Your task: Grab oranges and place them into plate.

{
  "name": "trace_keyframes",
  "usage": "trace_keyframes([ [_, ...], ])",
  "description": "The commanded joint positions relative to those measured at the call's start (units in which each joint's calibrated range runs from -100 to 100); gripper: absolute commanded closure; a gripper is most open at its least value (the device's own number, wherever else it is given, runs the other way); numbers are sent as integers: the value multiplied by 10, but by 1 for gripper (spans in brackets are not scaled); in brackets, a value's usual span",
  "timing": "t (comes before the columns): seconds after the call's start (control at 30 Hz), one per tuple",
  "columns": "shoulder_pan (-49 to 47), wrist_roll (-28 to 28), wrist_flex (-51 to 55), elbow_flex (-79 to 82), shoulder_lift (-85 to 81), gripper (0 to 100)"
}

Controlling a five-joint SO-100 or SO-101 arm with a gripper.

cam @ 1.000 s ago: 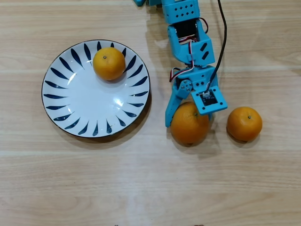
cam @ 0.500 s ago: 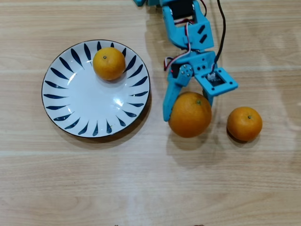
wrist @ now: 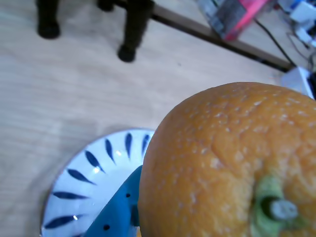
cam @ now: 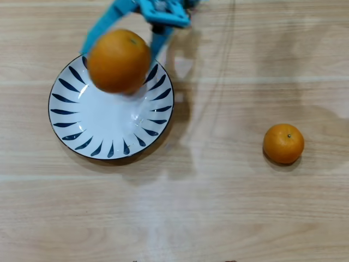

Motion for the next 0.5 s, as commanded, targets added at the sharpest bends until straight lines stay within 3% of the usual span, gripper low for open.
trace_keyframes([
  [0.0,63,22,72,-36,-47,67],
  [0.23,90,31,92,89,-13,67],
  [0.47,107,54,31,149,65,66],
])
